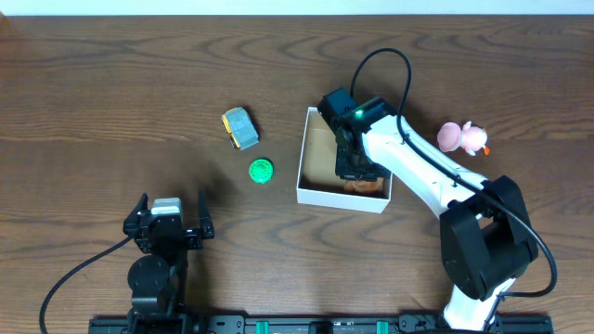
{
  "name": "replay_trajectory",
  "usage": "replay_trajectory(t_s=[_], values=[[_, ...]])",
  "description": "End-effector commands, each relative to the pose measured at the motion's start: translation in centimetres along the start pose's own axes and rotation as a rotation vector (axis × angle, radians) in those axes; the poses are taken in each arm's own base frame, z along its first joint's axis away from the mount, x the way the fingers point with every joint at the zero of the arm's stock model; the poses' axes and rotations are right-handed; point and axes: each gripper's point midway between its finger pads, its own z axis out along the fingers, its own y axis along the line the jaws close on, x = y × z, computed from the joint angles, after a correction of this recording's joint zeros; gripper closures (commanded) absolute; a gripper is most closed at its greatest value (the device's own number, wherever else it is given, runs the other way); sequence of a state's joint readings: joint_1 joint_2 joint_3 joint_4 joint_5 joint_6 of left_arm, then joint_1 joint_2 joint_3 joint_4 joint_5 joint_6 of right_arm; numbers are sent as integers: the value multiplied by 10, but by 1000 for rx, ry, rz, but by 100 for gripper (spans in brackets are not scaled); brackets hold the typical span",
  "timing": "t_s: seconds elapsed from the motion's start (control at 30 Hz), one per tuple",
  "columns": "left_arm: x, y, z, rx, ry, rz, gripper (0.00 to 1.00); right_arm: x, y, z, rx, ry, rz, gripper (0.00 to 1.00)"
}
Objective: Pack container
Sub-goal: 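Lower the bear into the box and open the right gripper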
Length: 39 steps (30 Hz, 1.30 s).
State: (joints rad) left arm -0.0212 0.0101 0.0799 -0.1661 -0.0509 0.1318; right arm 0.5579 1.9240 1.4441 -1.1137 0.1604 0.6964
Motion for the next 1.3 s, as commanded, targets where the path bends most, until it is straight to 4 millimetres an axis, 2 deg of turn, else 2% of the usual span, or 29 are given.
replay_trajectory(t_s=[0.0, 0.17, 0.4, 0.97, 1.27], values=[[14, -3, 3, 14, 30, 12, 2, 6, 3, 6, 9, 19, -3, 97], [14, -3, 3, 14, 30, 12, 2, 6, 3, 6, 8, 20, -3, 92], [14, -3, 3, 14, 30, 12, 2, 9, 6, 6, -9, 36, -3, 99], [14, -3, 3, 14, 30, 12, 2, 15, 1, 6, 11, 59, -7, 99], [14, -3, 3, 14, 30, 12, 2, 26, -7, 16, 40, 92, -12, 98]])
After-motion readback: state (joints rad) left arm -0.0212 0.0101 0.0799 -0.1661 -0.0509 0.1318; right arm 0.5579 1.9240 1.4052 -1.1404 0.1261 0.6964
